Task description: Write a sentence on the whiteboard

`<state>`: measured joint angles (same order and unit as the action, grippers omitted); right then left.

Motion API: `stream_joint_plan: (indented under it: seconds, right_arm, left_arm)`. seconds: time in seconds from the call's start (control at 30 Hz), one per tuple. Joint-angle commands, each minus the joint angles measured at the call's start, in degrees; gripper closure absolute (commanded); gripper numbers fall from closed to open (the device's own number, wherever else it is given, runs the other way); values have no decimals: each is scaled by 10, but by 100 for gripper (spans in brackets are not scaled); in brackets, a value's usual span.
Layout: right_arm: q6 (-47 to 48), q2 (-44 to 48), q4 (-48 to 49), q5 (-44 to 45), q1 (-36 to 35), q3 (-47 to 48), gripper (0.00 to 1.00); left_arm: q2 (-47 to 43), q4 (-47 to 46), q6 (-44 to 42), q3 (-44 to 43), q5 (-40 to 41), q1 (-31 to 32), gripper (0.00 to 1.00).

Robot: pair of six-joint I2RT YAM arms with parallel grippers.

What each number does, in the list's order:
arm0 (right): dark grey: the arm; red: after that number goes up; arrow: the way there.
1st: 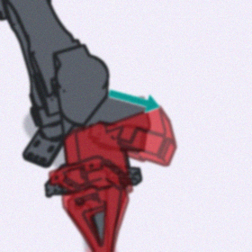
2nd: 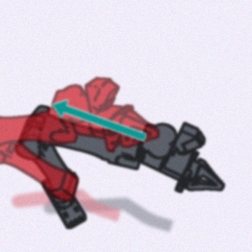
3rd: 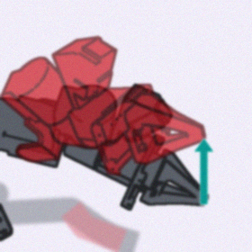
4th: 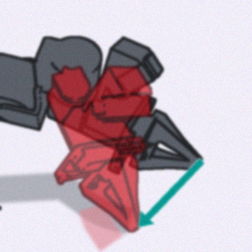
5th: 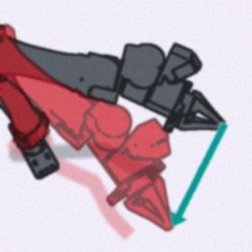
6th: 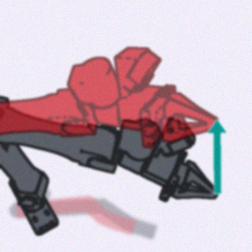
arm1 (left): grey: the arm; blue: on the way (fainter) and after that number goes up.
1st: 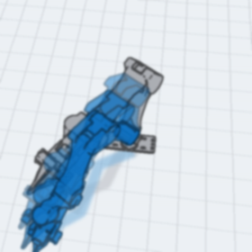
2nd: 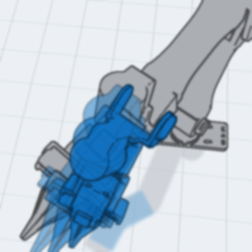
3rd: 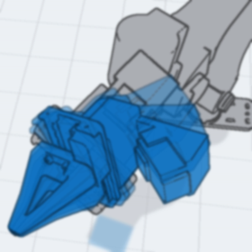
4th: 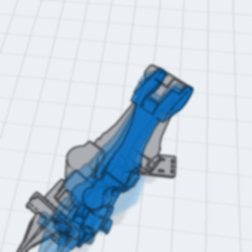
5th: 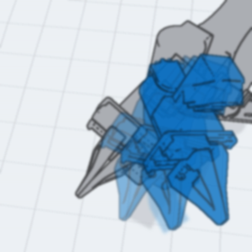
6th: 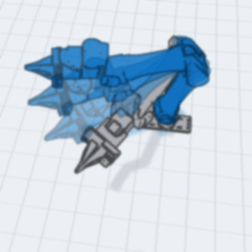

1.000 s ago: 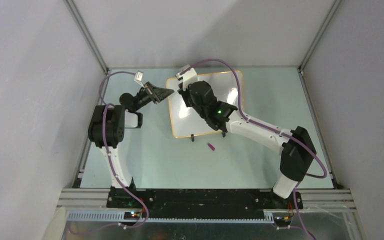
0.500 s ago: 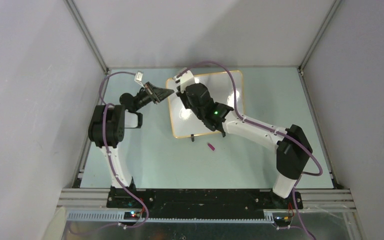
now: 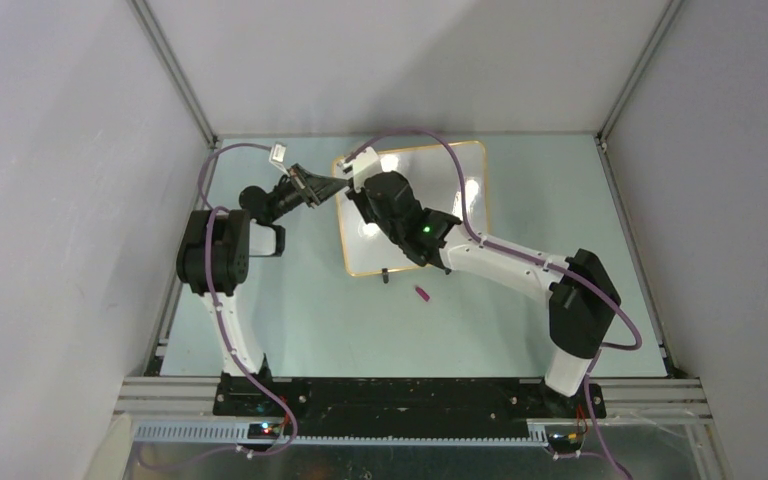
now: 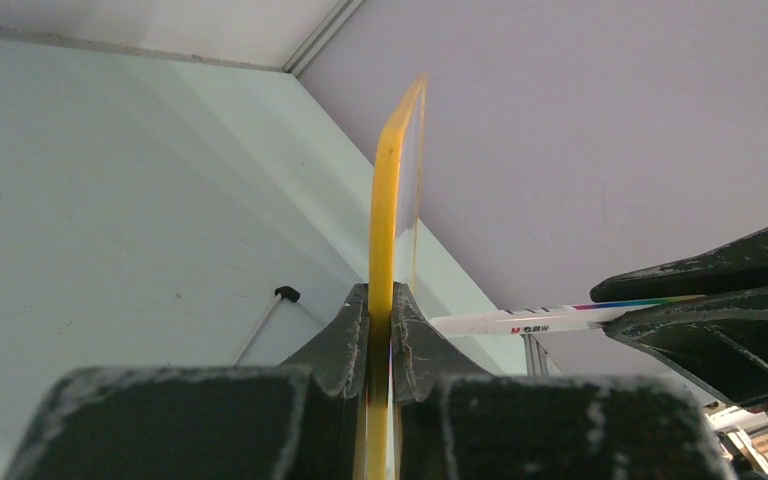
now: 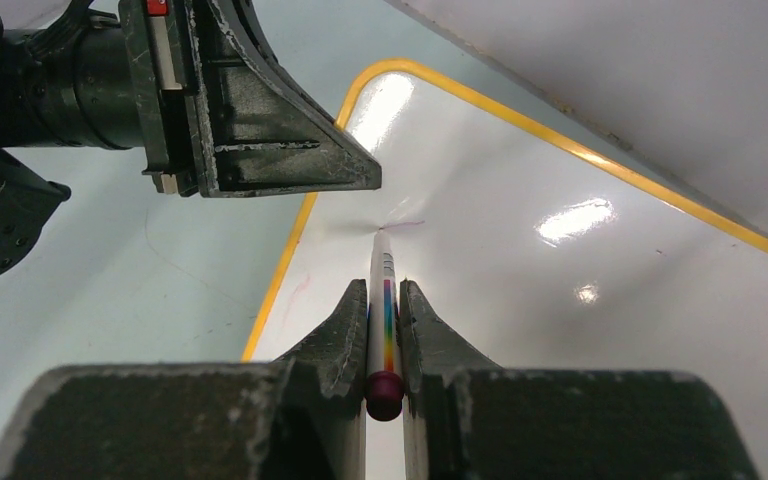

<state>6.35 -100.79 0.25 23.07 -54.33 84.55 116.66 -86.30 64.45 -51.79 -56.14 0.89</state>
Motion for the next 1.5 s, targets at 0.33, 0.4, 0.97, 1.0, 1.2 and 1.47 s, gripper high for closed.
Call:
stream_joint_plan:
  seconds: [0.33,0.4,0.97,1.0,1.2,1.47]
  right_arm:
    - [8,20,-23,18,-2,-9,100]
    - [7,24,-23,21,-1,-15,100]
    - [-2,56,-27,21,10,-60,100]
    - [-2,56,-27,18,8,-61,100]
    - [3,51,-21,14,-3,-61,100]
    - [12,48,-9,6,-16,-61,100]
  left_arm:
    - [8,-13,-28,1,-38,13,100]
    - [8,-13,-28,1,-39,13,100]
    - [8,-13,-28,1,-39,13,100]
    - [9,-13,-28,1,-39,13,100]
    - [9,-13,-27,0,-40,13,100]
    - [10,-13,-26,-1,-40,13,100]
